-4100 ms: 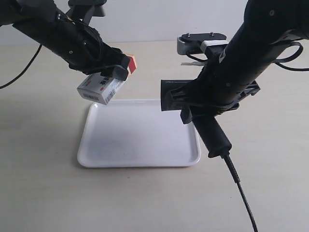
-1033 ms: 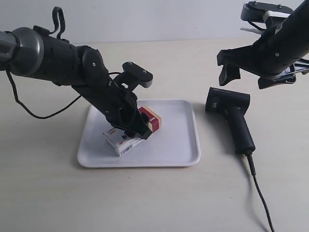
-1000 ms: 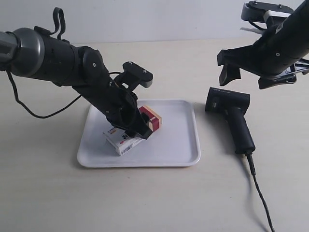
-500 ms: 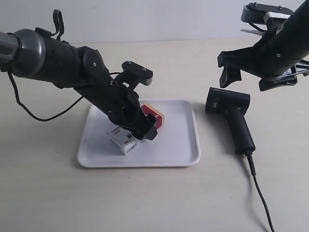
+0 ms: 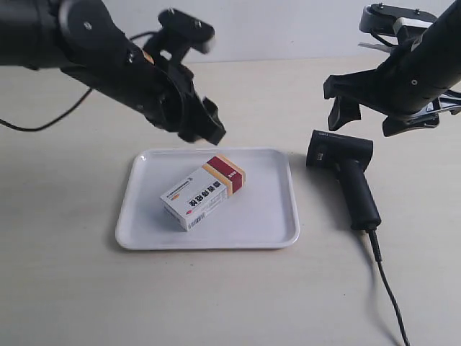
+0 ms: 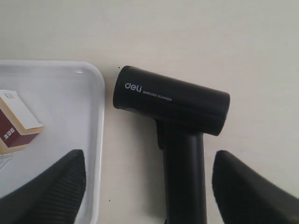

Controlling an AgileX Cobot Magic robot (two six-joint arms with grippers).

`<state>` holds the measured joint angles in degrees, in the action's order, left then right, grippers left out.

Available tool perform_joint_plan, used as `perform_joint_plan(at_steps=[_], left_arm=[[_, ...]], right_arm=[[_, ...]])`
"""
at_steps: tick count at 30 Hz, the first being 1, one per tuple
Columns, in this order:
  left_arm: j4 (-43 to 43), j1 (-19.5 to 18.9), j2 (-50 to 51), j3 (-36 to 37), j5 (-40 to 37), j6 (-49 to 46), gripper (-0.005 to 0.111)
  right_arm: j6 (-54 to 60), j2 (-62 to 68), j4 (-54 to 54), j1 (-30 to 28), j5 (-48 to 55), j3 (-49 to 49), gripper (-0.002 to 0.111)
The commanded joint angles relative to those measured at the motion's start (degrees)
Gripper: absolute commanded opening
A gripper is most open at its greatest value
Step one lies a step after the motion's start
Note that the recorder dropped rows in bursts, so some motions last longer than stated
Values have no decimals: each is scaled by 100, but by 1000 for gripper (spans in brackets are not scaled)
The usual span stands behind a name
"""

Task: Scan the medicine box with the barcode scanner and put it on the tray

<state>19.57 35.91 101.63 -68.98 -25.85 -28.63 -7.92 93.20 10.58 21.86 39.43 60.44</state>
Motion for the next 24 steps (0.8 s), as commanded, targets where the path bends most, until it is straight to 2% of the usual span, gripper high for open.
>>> perform_joint_plan(at_steps=[1, 2, 8, 14, 17, 24], left_arm=[[-632, -20, -909, 10, -22, 613, 9], [-723, -20, -1106, 10, -23, 643, 0], [-1015, -238, -2118, 10, -221, 1177, 0], [-1015, -837, -3070, 22, -918, 1530, 0], [-1015, -1009, -3573, 199, -1090, 1554, 0], [-981, -1024, -5000, 1582, -555, 1615, 0]], right_arm=[[37, -56, 140, -44, -98, -8, 53], [39, -56, 140, -44, -111, -8, 46], [413, -129, 272, -44, -124, -8, 1], [1072, -789, 772, -44, -136, -8, 0], [1096, -1300, 786, -44, -158, -49, 0], [1308, -2798, 832, -44, -881, -871, 0]])
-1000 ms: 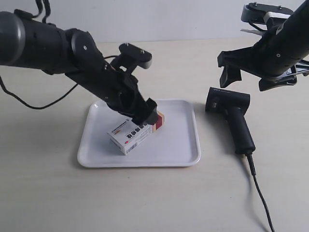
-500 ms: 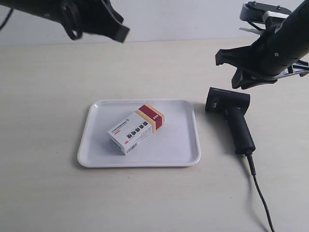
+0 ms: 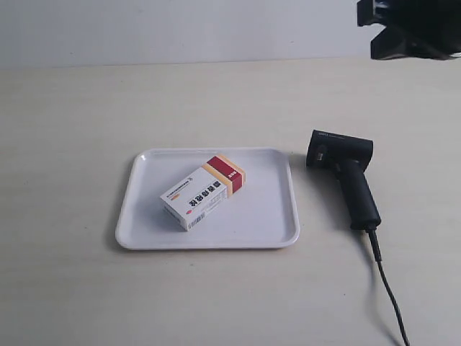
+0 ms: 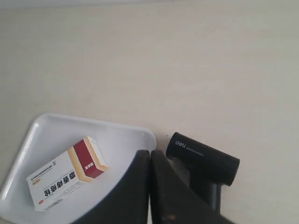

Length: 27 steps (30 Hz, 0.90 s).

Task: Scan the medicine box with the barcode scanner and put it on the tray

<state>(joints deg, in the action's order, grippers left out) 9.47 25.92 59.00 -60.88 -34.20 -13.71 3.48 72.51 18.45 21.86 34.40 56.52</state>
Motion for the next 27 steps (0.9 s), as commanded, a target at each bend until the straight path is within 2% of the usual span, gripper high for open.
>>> perform_joint_plan(at_steps=[1, 6, 12, 16, 20, 27], left_arm=[[29, -25, -943, 1025, 374, 232, 0], [46, -25, -1882, 2168, 800, 643, 0], [371, -25, -2752, 2930, 901, 669, 0], [701, -25, -3144, 3018, 854, 562, 0], [1035, -25, -3623, 3018, 718, 57, 0], [1059, -25, -4260, 3018, 221, -2, 0]], right_arm=[[168, -961, 45, -44, -461, -657, 0], [168, -2072, 124, -44, -738, -1518, 0], [145, -3145, 110, -44, -886, -2238, 0], [85, -3551, 155, -44, -642, -2300, 0], [85, -3858, 255, -44, -268, -2300, 0], [116, -3985, 200, -44, -256, -2300, 0]])
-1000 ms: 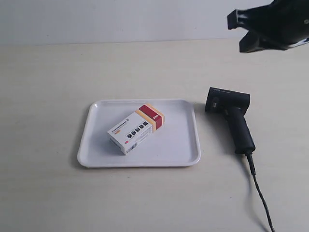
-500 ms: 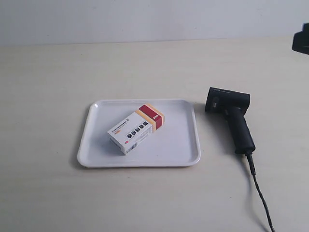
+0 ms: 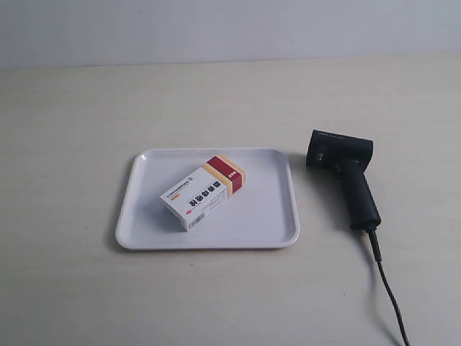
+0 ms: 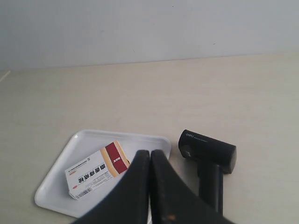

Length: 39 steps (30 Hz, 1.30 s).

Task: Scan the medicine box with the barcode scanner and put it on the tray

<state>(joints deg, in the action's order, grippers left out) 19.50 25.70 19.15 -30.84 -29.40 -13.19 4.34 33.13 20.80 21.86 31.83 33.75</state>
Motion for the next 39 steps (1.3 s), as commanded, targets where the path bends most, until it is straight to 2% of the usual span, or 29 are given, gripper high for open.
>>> perform_joint_plan(at_steps=[1, 8, 20, 21, 23, 26, 27, 32, 39], left_arm=[[56, -3, -340, 13, -301, -54, 0], [397, -3, -623, 13, -460, -43, 0], [153, -34, -674, 13, -316, -133, 0], [173, -184, -720, 13, -276, -133, 0], [253, -938, -822, 108, -231, -133, 0], [279, -2245, -1282, 796, 372, -133, 0], [280, -2395, -1388, 1019, 507, -133, 0], [485, -2827, -1915, 2195, 1380, -120, 0], [448, -2862, -1915, 3084, 1448, -146, 0]], right_arm=[[31, -47, -35, -44, 11, -23, 0], [41, -47, -35, -44, -5, -23, 0], [41, -47, -35, -44, -5, -23, 0], [41, -47, -35, -44, -5, -23, 0], [41, -47, -35, -44, -5, -23, 0], [41, -47, -35, -44, -5, -23, 0], [41, -47, -35, -44, -5, -23, 0], [41, -47, -25, -44, -5, -23, 0], [41, -47, -25, -44, -5, -23, 0]])
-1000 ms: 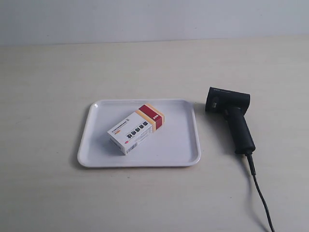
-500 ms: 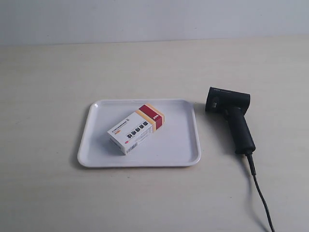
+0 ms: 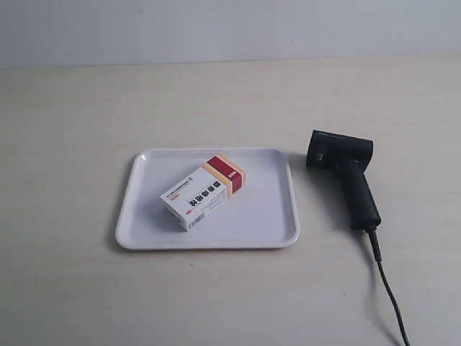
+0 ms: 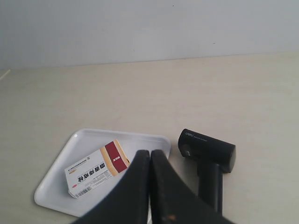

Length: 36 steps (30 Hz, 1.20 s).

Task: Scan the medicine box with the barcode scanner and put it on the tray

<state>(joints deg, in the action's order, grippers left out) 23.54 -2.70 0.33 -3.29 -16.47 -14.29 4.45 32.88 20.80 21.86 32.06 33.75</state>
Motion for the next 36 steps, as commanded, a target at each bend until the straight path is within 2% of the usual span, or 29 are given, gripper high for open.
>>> perform_joint_plan(at_steps=[1, 8, 20, 29, 36], left_arm=[[-11, -11, -33, 329, 167, -47, 0], [-683, 169, -33, 329, 179, -47, 0], [-642, 196, -33, 329, -409, -47, 0], [-760, 196, -33, 329, -453, -20, 0], [-1757, 206, -33, 329, -399, 949, 0]], right_arm=[[30, -22, -25, -44, -28, -23, 0], [30, -22, -25, -44, -28, -23, 0], [30, -22, -25, -44, -28, -23, 0], [30, -22, -25, -44, -28, -23, 0], [30, -22, -25, -44, -28, -23, 0]])
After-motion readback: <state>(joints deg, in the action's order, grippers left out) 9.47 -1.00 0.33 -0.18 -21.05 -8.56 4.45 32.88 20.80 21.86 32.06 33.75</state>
